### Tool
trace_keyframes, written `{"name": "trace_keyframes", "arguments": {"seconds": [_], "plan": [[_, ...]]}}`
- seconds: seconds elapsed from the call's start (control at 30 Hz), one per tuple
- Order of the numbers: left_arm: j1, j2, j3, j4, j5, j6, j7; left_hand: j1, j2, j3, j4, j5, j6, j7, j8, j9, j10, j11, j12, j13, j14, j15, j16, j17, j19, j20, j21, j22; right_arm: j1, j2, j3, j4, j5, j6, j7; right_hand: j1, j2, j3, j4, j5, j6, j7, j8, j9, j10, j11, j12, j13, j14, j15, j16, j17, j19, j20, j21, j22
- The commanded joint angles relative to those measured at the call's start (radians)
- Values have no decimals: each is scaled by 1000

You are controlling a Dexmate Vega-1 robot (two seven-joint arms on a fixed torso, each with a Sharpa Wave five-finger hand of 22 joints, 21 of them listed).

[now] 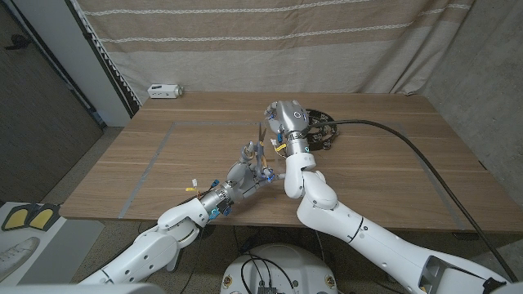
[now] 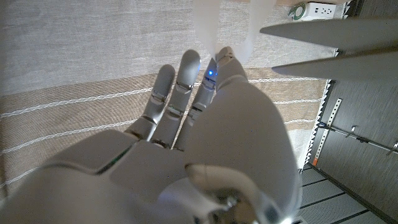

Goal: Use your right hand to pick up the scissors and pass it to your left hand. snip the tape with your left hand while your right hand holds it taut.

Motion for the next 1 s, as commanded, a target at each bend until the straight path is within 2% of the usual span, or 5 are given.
{"name": "trace_keyframes", "arguments": {"seconds": [0.03,0.4,1.0], "plan": [[7,0,-3,-3,5,-12,7,-1,9,-1,6,7,-58,62,9,3,57,-63,166,6,-2,-49,4,-1,4,5,-1,1,14,-4,3,13,5,-20,-3,-2,0,5,-1,0,-4,-2,-2,3,81,-59,3,23,-8,-103,10,1,0,-38,8,-1],[7,4,-2,-7,9,-14,3,1,10,0,8,8,-57,63,10,2,59,-65,166,0,-1,-49,6,-3,6,5,-2,2,21,-11,-3,13,10,-39,11,-3,0,7,-1,-1,-6,-1,-6,4,81,-59,1,26,-10,-103,18,-5,-2,-38,10,-6],[2,0,6,-6,12,-20,-8,3,12,0,12,9,-58,60,10,2,57,-63,170,1,-3,-48,10,-3,6,5,-5,4,-7,-41,-4,-62,-2,-8,22,-4,-2,10,-1,-3,-4,-1,-9,5,88,-61,-2,28,-14,-104,33,-14,0,-38,12,-13]]}}
